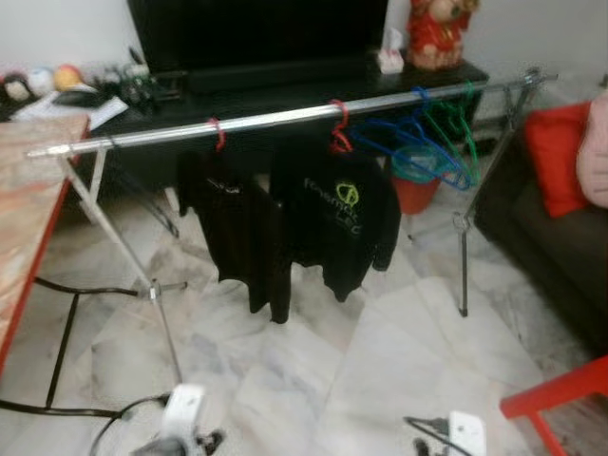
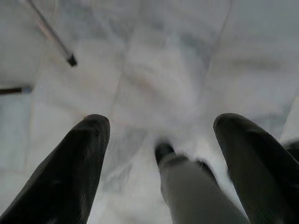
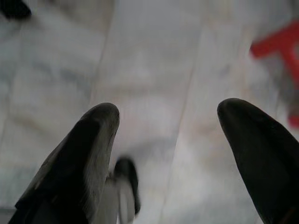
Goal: Hang hanger
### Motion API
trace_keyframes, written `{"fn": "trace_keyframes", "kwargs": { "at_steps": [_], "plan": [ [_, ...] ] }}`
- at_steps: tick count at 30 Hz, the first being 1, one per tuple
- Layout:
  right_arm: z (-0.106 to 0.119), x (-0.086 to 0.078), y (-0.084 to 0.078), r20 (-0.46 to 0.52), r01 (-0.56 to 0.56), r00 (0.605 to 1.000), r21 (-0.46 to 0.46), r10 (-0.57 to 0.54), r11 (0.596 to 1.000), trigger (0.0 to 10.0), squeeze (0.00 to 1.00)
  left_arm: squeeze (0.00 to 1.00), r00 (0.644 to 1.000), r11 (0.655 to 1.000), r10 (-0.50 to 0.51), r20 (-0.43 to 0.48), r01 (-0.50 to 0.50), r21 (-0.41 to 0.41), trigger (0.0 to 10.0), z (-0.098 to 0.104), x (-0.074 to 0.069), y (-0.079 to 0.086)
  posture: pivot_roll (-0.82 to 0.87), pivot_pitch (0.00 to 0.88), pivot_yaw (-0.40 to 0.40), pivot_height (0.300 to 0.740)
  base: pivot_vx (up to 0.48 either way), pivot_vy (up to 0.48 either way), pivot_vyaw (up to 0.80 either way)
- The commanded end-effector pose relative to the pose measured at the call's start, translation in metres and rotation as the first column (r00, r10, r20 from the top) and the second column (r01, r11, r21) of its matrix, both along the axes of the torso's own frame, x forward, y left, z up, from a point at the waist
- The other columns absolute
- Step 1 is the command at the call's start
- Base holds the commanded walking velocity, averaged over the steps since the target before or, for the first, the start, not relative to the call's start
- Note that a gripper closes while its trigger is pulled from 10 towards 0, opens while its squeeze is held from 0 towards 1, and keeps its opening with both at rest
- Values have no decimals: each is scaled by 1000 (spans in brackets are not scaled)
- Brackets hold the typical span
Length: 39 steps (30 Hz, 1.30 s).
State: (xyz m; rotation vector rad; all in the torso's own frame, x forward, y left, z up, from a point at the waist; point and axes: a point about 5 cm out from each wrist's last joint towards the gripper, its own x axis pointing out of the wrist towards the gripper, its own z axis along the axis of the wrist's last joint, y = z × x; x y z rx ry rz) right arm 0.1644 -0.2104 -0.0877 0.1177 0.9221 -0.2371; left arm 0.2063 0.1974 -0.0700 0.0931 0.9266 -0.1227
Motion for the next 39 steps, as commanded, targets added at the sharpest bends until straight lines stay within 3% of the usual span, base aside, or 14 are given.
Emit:
{"fn": "trace_keyframes", "kwargs": {
  "at_steps": [1,8,25,39],
  "plan": [
    [-1,1,10,4,-8,1000,27,8,1000,10000,0,0,999,999,18,-41,-16,33,10000,-4,-12,14,-125,0,-12,740,435,0,0],
    [0,3,10,12,-30,999,2,30,1000,10000,0,0,999,999,21,-38,-19,38,10000,-4,-11,15,-123,0,-12,740,436,0,0],
    [0,4,11,13,-47,999,17,47,999,10000,0,0,999,998,19,-39,-17,53,10000,-3,-11,16,-124,0,-11,740,415,0,648],
    [0,3,10,24,-10,1000,29,9,1000,10000,0,0,999,998,25,-31,-23,52,10000,-3,-10,15,-127,0,-13,740,0,0,0]
  ]
}}
